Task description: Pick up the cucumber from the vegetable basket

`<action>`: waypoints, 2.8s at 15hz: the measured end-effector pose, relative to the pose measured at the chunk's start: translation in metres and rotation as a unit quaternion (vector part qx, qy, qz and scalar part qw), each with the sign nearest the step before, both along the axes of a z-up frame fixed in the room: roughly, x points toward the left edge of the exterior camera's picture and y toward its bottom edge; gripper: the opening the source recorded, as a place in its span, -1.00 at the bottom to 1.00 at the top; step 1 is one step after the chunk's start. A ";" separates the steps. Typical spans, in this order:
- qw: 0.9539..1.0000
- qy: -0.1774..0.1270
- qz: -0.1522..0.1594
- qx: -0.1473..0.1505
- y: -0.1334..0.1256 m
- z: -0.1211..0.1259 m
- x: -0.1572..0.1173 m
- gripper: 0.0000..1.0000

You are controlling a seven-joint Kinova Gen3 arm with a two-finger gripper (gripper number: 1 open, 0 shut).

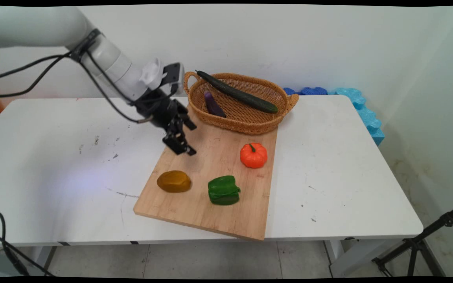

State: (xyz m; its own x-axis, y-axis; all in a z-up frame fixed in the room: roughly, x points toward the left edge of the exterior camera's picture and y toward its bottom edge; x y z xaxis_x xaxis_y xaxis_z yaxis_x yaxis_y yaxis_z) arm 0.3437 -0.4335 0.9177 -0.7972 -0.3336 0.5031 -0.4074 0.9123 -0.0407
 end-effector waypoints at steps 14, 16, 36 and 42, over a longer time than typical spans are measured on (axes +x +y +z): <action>0.995 -0.035 -0.017 -0.094 -0.118 0.027 -0.022 1.00; 0.993 -0.046 -0.023 -0.107 -0.138 0.024 -0.026 1.00; 0.969 -0.143 -0.127 -0.159 -0.263 -0.044 -0.030 1.00; 0.964 -0.152 -0.149 -0.162 -0.272 -0.057 -0.030 -1.00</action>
